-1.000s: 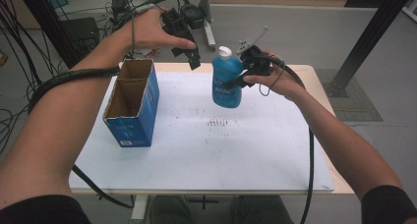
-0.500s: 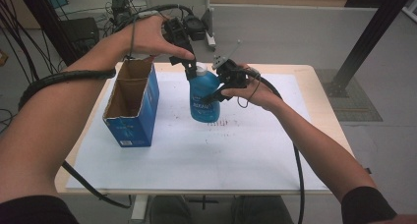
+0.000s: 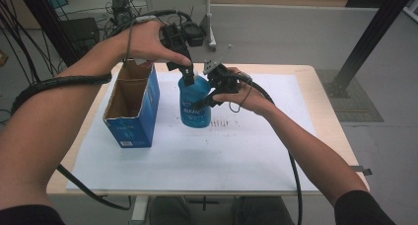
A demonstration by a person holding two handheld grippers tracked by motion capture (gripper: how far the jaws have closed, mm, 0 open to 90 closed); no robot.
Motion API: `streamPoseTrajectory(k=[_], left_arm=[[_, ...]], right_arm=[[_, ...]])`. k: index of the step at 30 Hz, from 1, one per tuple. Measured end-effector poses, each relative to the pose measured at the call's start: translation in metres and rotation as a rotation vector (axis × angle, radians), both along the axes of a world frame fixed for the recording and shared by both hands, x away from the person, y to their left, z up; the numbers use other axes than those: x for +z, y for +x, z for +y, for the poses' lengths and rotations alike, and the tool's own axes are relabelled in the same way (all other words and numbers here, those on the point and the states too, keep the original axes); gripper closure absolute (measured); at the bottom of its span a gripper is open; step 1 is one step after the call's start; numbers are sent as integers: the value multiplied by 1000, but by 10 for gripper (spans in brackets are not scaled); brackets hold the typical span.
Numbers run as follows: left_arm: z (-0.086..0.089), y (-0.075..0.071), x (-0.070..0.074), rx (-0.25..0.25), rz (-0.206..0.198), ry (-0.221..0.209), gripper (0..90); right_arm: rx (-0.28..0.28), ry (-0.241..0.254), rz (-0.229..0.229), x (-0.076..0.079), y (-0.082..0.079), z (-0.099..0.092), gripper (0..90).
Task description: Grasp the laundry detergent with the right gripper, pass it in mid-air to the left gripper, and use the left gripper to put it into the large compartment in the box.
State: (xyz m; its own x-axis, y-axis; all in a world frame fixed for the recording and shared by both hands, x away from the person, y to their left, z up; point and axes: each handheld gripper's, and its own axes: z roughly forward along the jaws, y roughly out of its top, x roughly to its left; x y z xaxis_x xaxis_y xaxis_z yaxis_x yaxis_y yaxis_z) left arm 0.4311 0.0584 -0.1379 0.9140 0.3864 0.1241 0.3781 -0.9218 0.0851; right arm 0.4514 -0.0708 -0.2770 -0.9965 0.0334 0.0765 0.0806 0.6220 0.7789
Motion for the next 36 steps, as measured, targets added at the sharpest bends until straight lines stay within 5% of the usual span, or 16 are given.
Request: streamPoseTrajectory(k=[15,36], left_arm=[[-7,-2,-11,-38,47,2,48],[-14,-4,-18,-77,54,-14,50]], right_arm=[[50,42,-19,13,-9,1,430],[53,47,-25,20,-12,-5,430]])
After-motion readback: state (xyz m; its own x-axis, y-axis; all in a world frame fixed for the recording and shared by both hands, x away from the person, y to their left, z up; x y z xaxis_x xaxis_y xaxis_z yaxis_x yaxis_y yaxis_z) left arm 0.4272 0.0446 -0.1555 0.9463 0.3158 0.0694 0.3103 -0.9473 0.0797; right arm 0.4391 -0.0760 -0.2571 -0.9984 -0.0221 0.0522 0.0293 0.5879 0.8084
